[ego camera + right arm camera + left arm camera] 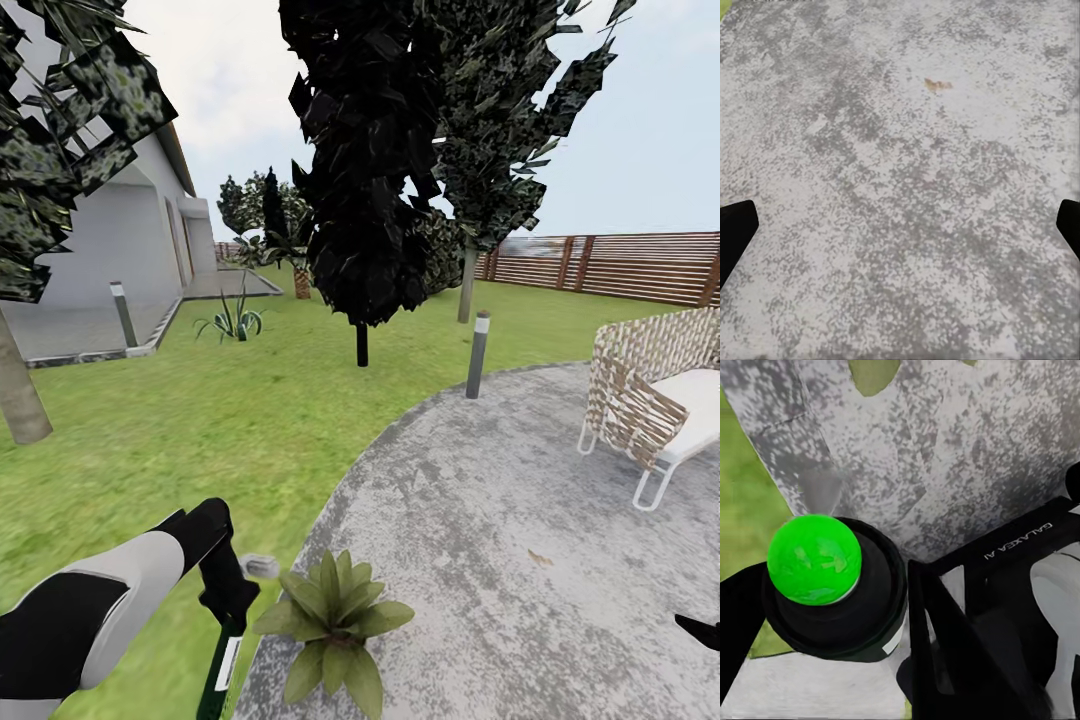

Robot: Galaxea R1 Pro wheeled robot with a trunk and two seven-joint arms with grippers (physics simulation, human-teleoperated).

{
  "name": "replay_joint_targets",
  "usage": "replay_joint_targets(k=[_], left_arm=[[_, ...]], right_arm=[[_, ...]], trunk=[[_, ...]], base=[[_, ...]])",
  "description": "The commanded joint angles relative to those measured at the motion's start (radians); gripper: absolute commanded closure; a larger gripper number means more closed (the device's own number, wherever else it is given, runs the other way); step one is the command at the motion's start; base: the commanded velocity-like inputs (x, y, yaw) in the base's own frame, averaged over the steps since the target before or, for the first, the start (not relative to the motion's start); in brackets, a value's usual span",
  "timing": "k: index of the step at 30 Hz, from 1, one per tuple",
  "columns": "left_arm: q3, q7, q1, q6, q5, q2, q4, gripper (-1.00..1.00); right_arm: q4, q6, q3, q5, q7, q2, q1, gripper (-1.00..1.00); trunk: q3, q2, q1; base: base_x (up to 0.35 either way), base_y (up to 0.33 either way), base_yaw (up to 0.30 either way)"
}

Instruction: Pick up the pesticide atomizer in the garden and spray insectifuge to fully cover both potted plants in the garden.

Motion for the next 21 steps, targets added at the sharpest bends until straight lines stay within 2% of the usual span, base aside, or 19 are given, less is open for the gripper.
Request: replay_joint_targets(k=[1,3,6,18,21], left_arm=[[-0.005,0.026,0.0,0.006,0.002,0.0,-0.002,1.0],[-0.005,0.067,0.0,0.007,0.002,0.0,-0.002,1.0],[-0.005,0.096,0.0,0.007,0.003,0.001,-0.001,1.0],[-0.005,0.101,0.001,0.008,0.004,-0.002,0.049,1.0],[-0.005,0.102,0.025,0.007,0.003,-0.001,0.05,1.0]], right_arm=[[-0.001,0.004,-0.001,0.009,0.01,0.0,-0.002,-1.0],[-0.001,0.004,-0.001,0.009,0.01,0.0,-0.002,-1.0],[-0.001,0.004,-0.001,0.009,0.01,0.0,-0.002,-1.0],[-0.001,0.004,0.0,0.009,0.01,0.0,-0.001,-1.0],[-0.001,0.004,0.0,0.009,0.01,0.0,-0.002,-1.0]], trunk=[[-0.001,-0.001,0.0],[-0.001,-0.001,0.0],[-0.001,-0.001,0.0],[-0.001,-0.001,0.0],[-0.001,-0.001,0.0]], base=[[0.0,0.0,-0.008],[0.0,0.0,-0.004],[0.0,0.0,-0.001],[0.0,0.0,0.0],[0.0,0.0,0.0]])
